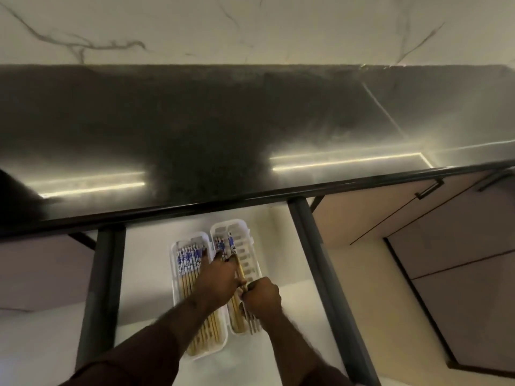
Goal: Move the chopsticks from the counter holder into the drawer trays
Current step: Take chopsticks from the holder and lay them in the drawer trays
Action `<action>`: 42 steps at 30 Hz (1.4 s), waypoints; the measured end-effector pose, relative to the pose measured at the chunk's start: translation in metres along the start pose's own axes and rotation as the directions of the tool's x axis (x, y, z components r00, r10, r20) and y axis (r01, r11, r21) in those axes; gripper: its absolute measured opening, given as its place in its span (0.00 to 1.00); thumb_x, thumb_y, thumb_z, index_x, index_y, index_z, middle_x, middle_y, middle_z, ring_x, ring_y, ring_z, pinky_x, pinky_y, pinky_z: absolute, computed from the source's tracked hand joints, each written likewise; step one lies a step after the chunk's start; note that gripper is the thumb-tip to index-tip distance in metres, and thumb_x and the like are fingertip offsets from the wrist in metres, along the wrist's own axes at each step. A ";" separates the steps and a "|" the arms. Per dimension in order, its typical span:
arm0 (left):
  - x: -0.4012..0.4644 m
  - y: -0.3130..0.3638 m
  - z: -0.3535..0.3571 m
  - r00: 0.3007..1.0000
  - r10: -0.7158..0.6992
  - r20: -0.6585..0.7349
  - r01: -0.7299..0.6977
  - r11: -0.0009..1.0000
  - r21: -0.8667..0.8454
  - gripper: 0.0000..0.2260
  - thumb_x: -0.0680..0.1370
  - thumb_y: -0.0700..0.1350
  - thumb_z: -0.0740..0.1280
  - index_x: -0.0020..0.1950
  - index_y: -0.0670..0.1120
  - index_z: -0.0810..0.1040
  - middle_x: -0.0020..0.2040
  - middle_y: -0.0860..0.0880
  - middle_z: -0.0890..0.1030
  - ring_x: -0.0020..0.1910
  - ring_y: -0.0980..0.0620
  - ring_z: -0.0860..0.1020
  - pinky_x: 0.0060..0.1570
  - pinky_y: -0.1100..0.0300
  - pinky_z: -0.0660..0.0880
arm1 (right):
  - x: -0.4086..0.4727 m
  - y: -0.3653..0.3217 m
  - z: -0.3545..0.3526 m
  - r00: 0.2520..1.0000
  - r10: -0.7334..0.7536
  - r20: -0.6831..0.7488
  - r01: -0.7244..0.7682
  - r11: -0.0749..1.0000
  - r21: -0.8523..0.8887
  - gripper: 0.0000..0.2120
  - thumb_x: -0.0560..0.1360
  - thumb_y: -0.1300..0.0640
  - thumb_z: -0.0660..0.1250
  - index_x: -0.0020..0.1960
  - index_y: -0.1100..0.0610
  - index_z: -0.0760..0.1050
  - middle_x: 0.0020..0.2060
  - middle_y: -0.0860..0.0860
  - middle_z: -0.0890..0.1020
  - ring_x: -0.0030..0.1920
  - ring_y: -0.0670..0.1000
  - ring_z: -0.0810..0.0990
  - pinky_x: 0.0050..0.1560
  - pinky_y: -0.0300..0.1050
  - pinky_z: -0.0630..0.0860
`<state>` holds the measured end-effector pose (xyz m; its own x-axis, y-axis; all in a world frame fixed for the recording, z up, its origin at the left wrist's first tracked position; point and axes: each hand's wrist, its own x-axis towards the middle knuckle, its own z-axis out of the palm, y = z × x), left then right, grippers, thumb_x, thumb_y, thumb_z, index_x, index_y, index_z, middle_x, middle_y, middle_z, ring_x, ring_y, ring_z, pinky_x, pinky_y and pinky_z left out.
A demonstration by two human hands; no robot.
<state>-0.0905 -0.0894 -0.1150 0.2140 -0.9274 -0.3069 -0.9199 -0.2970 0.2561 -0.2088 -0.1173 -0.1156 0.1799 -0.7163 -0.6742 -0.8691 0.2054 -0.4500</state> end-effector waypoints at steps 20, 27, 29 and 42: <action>0.026 0.004 0.019 0.988 0.090 0.127 -0.128 0.931 0.341 0.26 0.82 0.53 0.54 0.78 0.45 0.53 0.79 0.42 0.55 0.78 0.42 0.43 0.64 0.44 0.24 | 0.014 -0.003 0.032 0.971 -0.214 -0.107 0.174 0.940 -0.294 0.13 0.80 0.55 0.59 0.64 0.55 0.72 0.58 0.52 0.81 0.56 0.53 0.81 0.56 0.45 0.76; 0.020 0.001 0.021 0.981 0.131 0.143 -0.175 0.918 0.357 0.23 0.81 0.52 0.58 0.75 0.46 0.62 0.77 0.44 0.61 0.78 0.42 0.46 0.67 0.43 0.26 | 0.010 0.000 0.033 0.945 -0.294 -0.145 0.240 0.922 -0.305 0.16 0.81 0.50 0.59 0.68 0.52 0.69 0.60 0.49 0.79 0.58 0.50 0.79 0.61 0.43 0.74; 0.019 0.004 0.019 0.981 0.131 0.141 -0.173 0.920 0.351 0.21 0.81 0.51 0.59 0.72 0.47 0.67 0.75 0.45 0.66 0.78 0.43 0.51 0.66 0.45 0.26 | 0.008 0.001 0.034 0.946 -0.291 -0.144 0.234 0.919 -0.317 0.15 0.81 0.51 0.59 0.67 0.52 0.70 0.61 0.50 0.79 0.58 0.50 0.79 0.61 0.43 0.74; -0.006 0.007 -0.025 0.982 0.190 -0.006 -0.187 0.972 0.143 0.13 0.79 0.47 0.63 0.63 0.50 0.75 0.67 0.49 0.75 0.72 0.48 0.65 0.75 0.41 0.43 | -0.026 -0.025 -0.012 0.920 -0.369 -0.133 0.326 0.908 -0.263 0.10 0.79 0.55 0.63 0.59 0.56 0.76 0.52 0.54 0.83 0.49 0.53 0.83 0.50 0.45 0.79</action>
<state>-0.0898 -0.0910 -0.0886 0.0378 -0.9682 -0.2472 -0.9811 -0.0829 0.1746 -0.1971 -0.1122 -0.0794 0.4252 -0.8231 -0.3764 -0.8516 -0.2229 -0.4745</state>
